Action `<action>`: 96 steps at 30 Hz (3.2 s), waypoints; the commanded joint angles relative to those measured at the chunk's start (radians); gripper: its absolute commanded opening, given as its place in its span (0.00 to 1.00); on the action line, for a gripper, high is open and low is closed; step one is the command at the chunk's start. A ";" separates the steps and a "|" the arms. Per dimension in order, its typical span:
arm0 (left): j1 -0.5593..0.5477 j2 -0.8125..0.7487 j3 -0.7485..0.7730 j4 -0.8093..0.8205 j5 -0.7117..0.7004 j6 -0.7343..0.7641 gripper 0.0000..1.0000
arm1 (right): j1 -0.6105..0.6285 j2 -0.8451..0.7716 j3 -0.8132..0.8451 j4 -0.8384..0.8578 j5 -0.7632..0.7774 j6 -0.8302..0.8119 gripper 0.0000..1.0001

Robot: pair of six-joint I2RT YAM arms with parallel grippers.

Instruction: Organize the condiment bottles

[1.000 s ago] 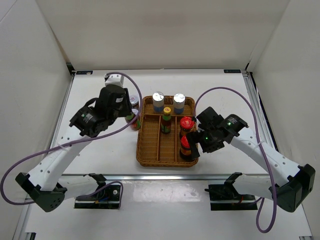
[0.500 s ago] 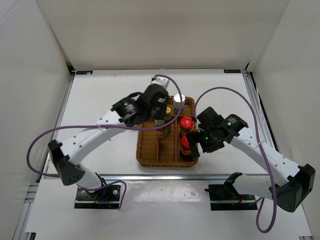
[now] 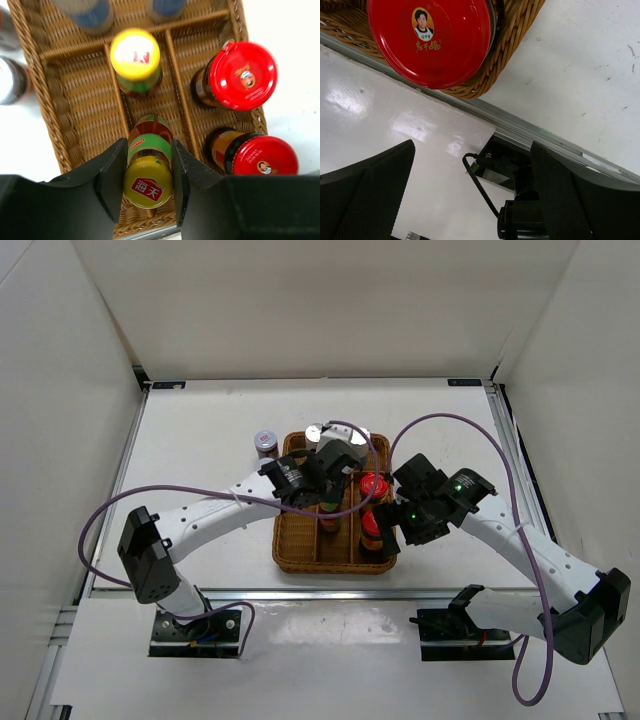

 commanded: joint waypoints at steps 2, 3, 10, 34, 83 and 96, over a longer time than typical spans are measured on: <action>-0.025 -0.033 -0.018 0.071 -0.074 -0.057 0.17 | -0.004 -0.020 -0.001 0.012 0.005 0.000 0.99; -0.025 -0.033 -0.018 0.071 -0.074 -0.058 0.19 | -0.004 -0.020 -0.001 0.012 0.005 0.000 0.99; -0.035 -0.044 -0.027 0.071 -0.083 -0.068 0.94 | -0.004 -0.020 -0.001 0.012 0.005 0.000 0.99; 0.631 0.034 0.302 -0.087 0.221 0.102 1.00 | -0.004 -0.009 -0.001 0.012 0.008 0.009 0.99; 0.498 -0.154 0.375 -0.087 0.189 0.222 0.11 | -0.004 0.066 0.008 -0.017 0.077 0.046 0.99; 0.367 -0.104 0.140 0.020 0.155 0.117 0.11 | -0.004 0.066 0.008 -0.017 0.049 0.027 0.99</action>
